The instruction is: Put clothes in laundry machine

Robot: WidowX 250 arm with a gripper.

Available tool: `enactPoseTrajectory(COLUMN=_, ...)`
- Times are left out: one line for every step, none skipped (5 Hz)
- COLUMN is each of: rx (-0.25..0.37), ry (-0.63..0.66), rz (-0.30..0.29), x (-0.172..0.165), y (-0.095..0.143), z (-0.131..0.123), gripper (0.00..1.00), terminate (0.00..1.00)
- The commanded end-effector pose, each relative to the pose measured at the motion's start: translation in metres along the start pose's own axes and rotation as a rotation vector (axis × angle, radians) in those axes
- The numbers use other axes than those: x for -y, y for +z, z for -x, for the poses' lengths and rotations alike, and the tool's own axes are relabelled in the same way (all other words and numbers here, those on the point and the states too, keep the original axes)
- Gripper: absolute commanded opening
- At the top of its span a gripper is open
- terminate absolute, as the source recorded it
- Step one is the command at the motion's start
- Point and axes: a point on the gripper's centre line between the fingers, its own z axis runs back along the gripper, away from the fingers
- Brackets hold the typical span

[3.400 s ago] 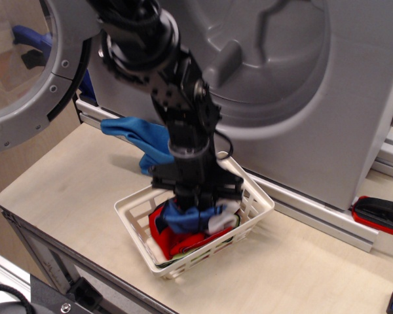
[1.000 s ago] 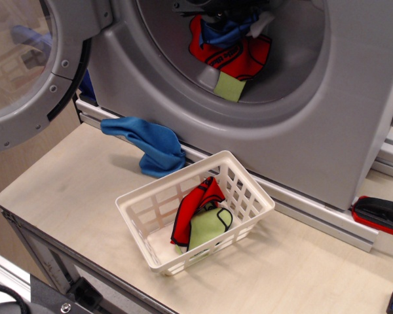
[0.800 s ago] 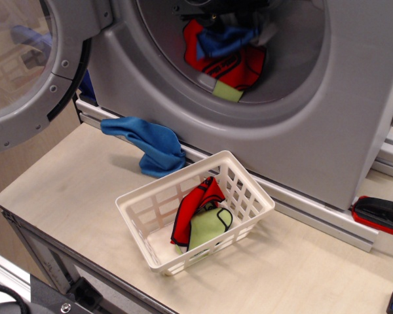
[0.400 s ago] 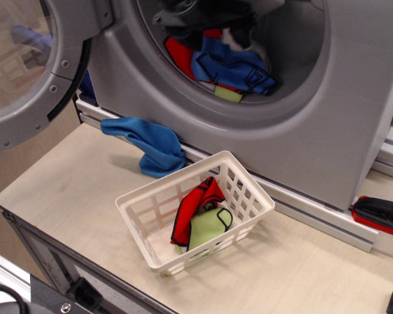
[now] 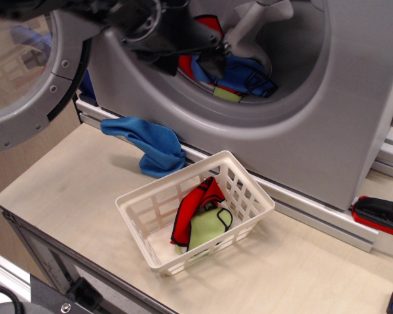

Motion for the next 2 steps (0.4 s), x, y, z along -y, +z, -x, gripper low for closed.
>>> enactPoseTrajectory(rx=-0.065, ry=-0.023, rz=0.010, x=-0.0100, y=0.0321, z=0.0052, gripper=1.00, terminate=0.00)
enactPoseTrajectory(rx=-0.065, ry=-0.023, rz=0.010, x=-0.0100, y=0.0321, z=0.0052, gripper=1.00, terminate=1.00)
